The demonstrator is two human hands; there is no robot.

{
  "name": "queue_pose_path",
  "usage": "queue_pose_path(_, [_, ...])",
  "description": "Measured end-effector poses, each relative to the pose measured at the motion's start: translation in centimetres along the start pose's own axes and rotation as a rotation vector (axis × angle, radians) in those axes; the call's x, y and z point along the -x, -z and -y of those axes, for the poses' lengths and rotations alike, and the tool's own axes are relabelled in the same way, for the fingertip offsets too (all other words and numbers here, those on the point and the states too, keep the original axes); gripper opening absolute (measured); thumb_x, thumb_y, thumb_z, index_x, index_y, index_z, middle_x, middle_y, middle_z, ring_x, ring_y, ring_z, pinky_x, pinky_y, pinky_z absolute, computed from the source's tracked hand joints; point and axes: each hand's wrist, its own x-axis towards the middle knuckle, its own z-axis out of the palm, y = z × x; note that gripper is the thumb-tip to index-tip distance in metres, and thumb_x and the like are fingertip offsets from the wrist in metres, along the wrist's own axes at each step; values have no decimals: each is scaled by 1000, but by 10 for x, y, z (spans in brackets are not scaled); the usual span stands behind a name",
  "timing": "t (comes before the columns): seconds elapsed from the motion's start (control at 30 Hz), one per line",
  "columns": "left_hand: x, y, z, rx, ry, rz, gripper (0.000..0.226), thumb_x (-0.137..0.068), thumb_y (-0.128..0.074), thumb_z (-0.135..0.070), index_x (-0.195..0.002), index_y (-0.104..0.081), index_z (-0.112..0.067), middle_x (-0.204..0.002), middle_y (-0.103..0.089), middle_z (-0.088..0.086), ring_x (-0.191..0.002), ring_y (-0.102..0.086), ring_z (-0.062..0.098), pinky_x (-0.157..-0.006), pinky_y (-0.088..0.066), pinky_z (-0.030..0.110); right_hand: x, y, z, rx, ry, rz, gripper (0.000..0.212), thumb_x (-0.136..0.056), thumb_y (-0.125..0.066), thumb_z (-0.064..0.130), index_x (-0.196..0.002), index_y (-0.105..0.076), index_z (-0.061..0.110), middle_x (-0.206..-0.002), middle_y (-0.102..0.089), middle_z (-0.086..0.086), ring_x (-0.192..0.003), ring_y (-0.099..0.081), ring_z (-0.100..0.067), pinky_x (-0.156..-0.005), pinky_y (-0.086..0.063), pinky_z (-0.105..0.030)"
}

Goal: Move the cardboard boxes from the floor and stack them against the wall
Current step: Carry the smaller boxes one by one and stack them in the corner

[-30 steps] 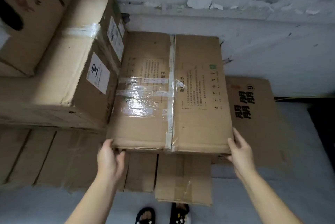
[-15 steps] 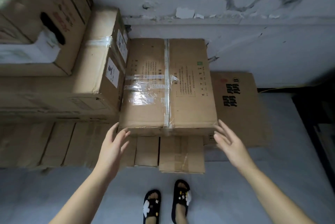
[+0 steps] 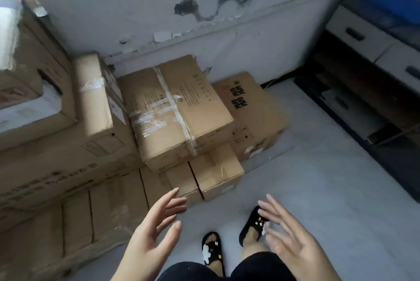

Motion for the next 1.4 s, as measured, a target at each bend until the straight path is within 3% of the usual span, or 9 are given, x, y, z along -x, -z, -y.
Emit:
queue_pose_path(0.1, [10, -13, 5, -21, -49, 89, 48, -71, -57, -44, -116, -53, -58, -112, -67, -13, -107, -64, 12, -92, -49, 24, 49, -7, -10, -37, -9, -214, 65, -64, -68, 71, -125, -48, 56, -128, -59, 18, -121, -55, -7, -93, -49, -20])
queue_pose_path(0.3, [19, -59, 3, -21, -121, 341, 45, -70, -58, -45, -114, -55, -56, -111, -67, -9, -103, -65, 13, -88, -49, 18, 131, -16, -24, -169, -7, -656, 59, -74, -72, 47, -128, -48, 46, -127, -61, 14, -119, -57, -8, -89, -50, -18])
queue_pose_path(0.43, [32, -99, -4, -41, -172, 560, 46, -69, -58, -47, -114, -54, -56, -109, -67, -10, -103, -65, 12, -89, -49, 18, 189, -12, -37, -199, -9, -903, 55, -85, -62, 10, -122, -52, 49, -123, -63, 16, -117, -58, -6, -88, -50, -17])
queue_pose_path(0.53, [59, -141, -10, -29, -209, 722, 46, -67, -60, -45, -111, -56, -59, -110, -67, -9, -102, -66, 13, -88, -49, 18, 247, -13, -45, -192, -44, -1077, 54, -79, -63, 19, -122, -49, 51, -122, -62, 20, -114, -59, -2, -84, -48, -12])
queue_pose_path(0.7, [142, -216, -12, -34, -246, 1039, 45, -67, -59, -44, -109, -58, -57, -109, -68, -7, -98, -67, 14, -85, -50, 17, 363, -28, -64, -208, -185, -1369, 63, -84, -61, -4, -120, -58, 48, -114, -63, 28, -109, -61, 1, -79, -47, -8])
queue_pose_path(0.87, [241, -281, -6, -86, -308, 1337, 44, -65, -58, -43, -106, -59, -56, -105, -69, -9, -96, -68, 13, -83, -50, 15, 470, -55, -83, -288, -252, -1727, 65, -84, -61, -6, -108, -57, 54, -106, -67, 26, -101, -63, 5, -71, -45, -4])
queue_pose_path(1.0, [308, -320, -4, -169, -401, 1574, 44, -71, -59, -31, -106, -57, -58, -102, -69, -15, -95, -68, 10, -83, -51, 15, 531, -77, -96, -364, -281, -1971, 64, -84, -61, -7, -111, -61, 51, -105, -67, 25, -99, -64, 2, -72, -47, -5])
queue_pose_path(1.13, [354, -354, -6, -233, -437, 1757, 43, -65, -54, -45, -106, -55, -60, -101, -68, -19, -96, -67, 7, -84, -50, 14, 563, -86, -107, -415, -309, -2136, 66, -83, -62, -5, -106, -55, 57, -103, -68, 26, -96, -65, 3, -71, -46, -4])
queue_pose_path(1.4, [419, -441, -11, -280, -389, 1962, 45, -57, -54, -46, -98, -57, -65, -96, -70, -20, -90, -68, 6, -81, -49, 10, 603, -54, -130, -503, -362, -2299, 74, -81, -63, -9, -94, -60, 65, -96, -69, 25, -92, -67, 1, -69, -49, -7])
